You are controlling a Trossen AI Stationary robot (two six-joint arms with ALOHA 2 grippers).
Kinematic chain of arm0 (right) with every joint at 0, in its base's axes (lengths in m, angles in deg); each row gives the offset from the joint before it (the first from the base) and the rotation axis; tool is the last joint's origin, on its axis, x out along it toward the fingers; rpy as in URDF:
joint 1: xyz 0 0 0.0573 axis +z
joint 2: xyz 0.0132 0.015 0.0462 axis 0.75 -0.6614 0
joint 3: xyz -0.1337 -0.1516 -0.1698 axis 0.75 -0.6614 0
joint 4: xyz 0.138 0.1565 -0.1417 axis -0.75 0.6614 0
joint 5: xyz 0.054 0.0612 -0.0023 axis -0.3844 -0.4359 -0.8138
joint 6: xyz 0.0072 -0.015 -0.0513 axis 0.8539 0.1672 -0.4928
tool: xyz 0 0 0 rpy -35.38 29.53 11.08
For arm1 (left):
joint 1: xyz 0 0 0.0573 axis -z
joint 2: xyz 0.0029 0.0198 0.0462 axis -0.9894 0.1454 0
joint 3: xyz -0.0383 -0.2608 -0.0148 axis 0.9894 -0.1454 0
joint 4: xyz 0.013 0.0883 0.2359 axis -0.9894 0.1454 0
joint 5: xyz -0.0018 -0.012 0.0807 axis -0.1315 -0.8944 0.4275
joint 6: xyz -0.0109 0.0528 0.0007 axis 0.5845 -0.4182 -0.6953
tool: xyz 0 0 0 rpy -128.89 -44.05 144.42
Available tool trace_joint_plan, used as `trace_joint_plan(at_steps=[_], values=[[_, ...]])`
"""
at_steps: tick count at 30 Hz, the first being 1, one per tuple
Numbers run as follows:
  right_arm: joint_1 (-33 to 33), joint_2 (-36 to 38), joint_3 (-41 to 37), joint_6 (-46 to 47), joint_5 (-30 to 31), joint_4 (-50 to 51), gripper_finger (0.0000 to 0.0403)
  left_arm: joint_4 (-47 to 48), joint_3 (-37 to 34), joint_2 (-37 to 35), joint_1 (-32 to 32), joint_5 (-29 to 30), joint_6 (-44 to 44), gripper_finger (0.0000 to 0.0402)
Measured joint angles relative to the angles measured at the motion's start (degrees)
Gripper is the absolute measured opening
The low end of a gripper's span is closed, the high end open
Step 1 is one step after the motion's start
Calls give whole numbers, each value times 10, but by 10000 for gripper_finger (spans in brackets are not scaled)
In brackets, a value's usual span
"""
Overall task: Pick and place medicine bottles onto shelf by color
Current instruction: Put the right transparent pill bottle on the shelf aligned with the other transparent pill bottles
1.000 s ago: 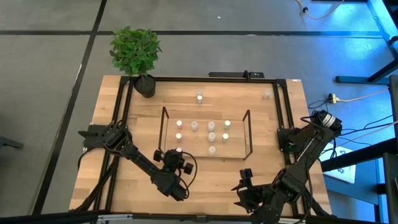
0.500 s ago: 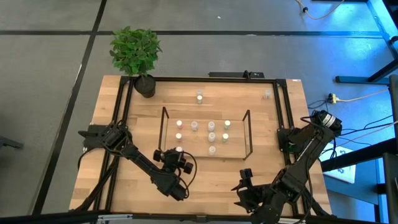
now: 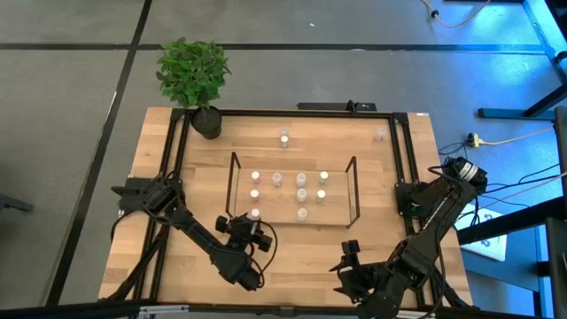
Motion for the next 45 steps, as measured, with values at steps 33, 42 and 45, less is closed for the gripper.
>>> trace_joint_plan(at_steps=[33,42,45], values=[[0,0,0,0,0,-4,226,82,168,-19,94,108,-163,214],[0,0,0,0,0,-5,226,81,255,-19,130,115,-305,213],[0,0,0,0,0,-5,226,81,266,-33,136,87,-348,213]])
